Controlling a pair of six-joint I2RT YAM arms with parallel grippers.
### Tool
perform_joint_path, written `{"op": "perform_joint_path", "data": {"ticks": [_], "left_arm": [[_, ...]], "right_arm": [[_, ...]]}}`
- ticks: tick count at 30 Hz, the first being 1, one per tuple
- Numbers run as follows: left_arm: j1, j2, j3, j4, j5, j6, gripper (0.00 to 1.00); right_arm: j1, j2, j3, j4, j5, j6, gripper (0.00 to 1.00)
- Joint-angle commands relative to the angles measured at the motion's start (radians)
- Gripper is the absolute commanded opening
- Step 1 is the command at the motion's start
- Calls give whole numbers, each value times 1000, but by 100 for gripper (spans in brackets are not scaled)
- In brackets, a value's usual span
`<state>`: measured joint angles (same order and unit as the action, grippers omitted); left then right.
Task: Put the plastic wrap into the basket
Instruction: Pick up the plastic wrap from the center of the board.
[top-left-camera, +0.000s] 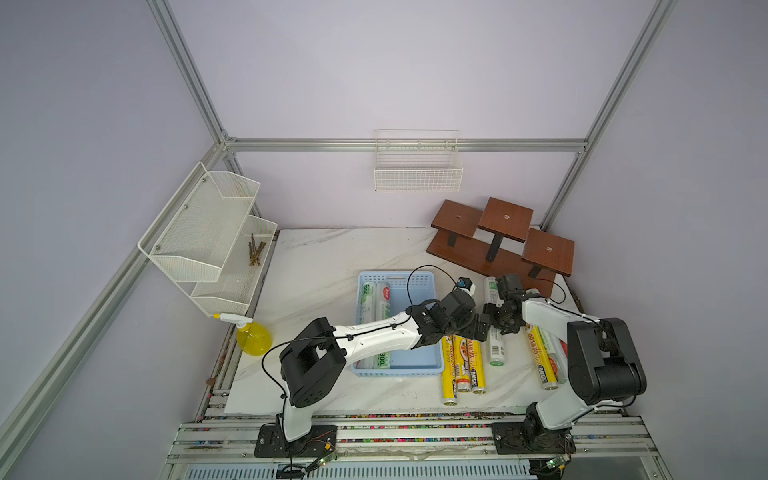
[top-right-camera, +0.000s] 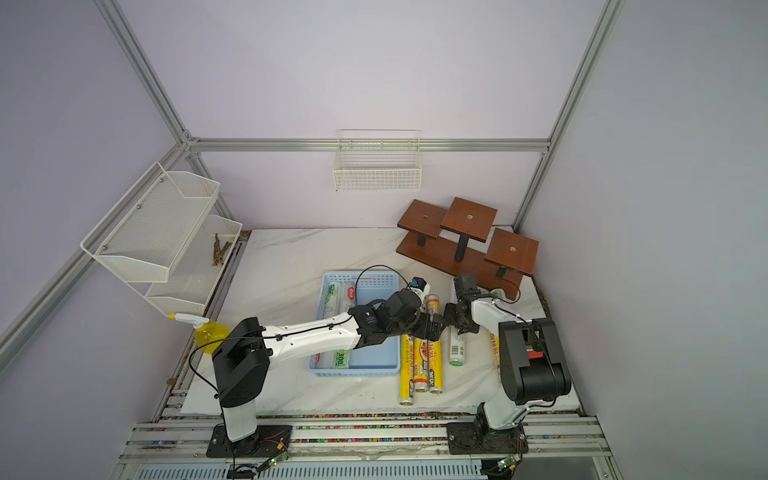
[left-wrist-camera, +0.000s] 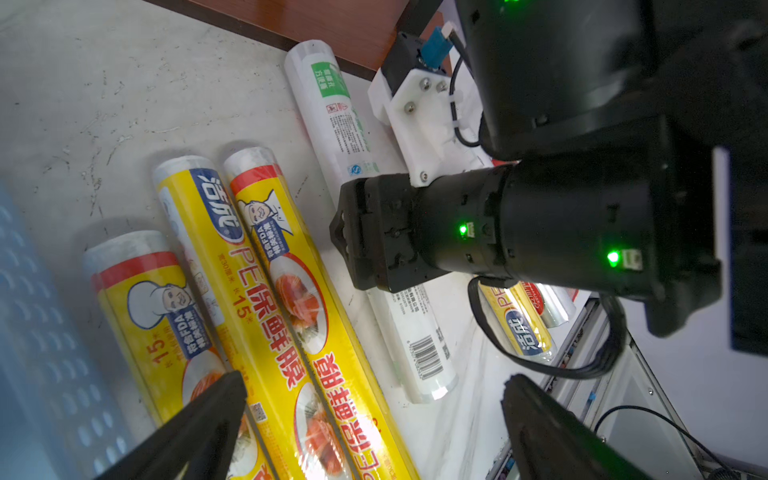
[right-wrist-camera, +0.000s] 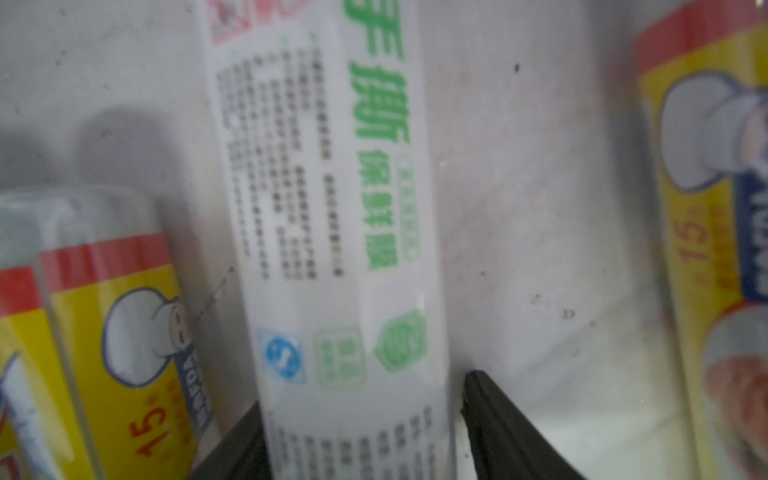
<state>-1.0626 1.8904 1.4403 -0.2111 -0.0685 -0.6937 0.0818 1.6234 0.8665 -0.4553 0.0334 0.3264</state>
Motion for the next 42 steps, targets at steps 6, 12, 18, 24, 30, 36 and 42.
{"op": "perform_joint_path", "data": {"ticks": [6,12,18,24,30,36,42], "left_arm": [[0,-46,-11,9,-41,-3,100],[0,-42,-12,14,-43,-3,100],[3,-32,-8,17,-27,-4,100],[6,-59,-36,29,-41,-10,100],[6,-68,-44,41,-43,-14,100],[6,-87,-62,41,-66,-15,100],[11,-146,-112,55,-140,-13,100]], "right_arm": [[2,106,58,-35,-4,-41,68],[4,77,36,-46,67,-17,57],[3,32,31,-44,66,-3,50],[5,-46,10,-46,65,3,43],[6,-137,6,-55,42,2,38],[7,-215,23,-87,11,-4,37],[31,-298,54,-99,-113,17,37]]}}
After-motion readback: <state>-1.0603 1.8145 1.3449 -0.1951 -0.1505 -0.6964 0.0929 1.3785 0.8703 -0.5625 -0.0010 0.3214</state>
